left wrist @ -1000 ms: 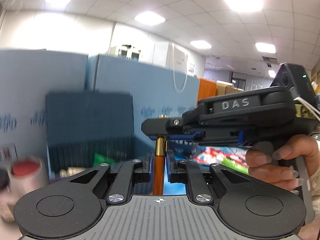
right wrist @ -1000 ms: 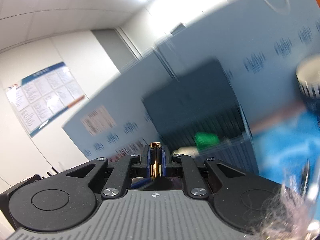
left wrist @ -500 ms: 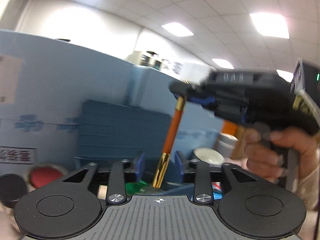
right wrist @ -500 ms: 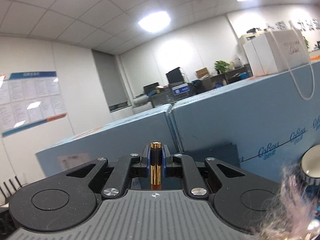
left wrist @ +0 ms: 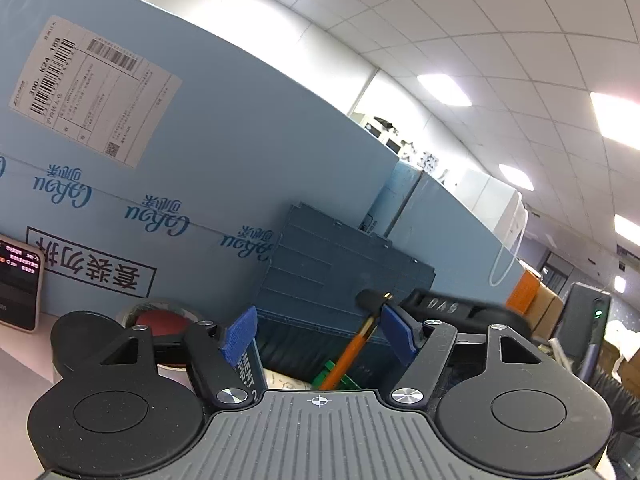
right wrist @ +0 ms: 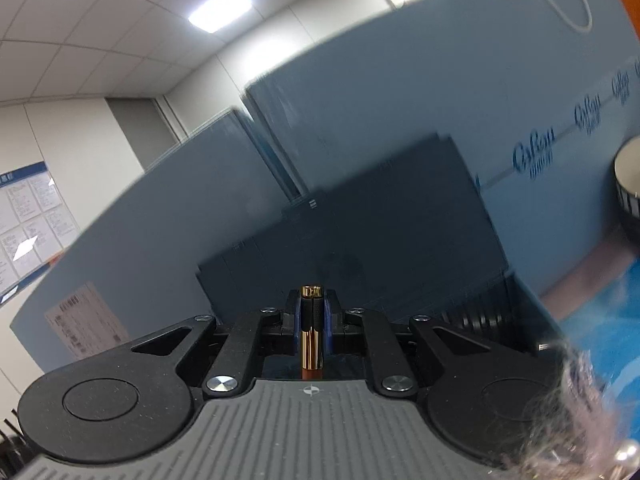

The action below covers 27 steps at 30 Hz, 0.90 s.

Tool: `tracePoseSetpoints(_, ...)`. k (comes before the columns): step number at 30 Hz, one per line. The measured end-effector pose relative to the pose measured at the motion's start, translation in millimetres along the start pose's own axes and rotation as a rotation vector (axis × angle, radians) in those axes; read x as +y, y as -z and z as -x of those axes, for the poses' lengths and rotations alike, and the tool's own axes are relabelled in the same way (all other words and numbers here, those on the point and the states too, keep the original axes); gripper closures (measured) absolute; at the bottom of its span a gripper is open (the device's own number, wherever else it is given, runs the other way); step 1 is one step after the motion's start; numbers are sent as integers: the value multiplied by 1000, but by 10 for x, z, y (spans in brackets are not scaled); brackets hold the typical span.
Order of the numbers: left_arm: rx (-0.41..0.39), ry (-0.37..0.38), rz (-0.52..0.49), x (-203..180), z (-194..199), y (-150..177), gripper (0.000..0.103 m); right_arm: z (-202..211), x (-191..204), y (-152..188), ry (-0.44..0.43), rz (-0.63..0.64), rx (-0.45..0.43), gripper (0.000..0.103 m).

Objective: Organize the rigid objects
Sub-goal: 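Carry the pen with the right tool into the box and open it, then withdraw the right tool and move it toward the light-blue marker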

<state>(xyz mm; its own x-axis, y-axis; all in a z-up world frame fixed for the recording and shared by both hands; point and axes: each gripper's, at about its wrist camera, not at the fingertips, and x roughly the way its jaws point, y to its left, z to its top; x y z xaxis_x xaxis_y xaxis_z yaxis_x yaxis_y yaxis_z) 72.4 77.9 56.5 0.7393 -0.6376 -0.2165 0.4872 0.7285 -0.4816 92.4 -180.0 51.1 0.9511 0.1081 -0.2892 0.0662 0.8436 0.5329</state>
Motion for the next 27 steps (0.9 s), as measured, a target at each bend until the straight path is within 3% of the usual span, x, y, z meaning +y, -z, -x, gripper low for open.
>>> tracePoseSetpoints(7,25,17,-17,-19,-63,15,32,-119,-82,129,20,78,105,92)
tracePoseSetpoints(19,39,24,-33,-57,-95,31,32,33,7,191,130,172,144,85)
tracePoseSetpoints(21,40,26,-37,-70,-95,33,32,79,21,186,147,198,133,65)
tracePoseSetpoints(24,41,30,-44,-88,-96,35,32,154,-7,161,160,213,105,44)
tracePoseSetpoints(27,38,31,-45,-99,-85,28,31,223,-45,113,148,196,77,30)
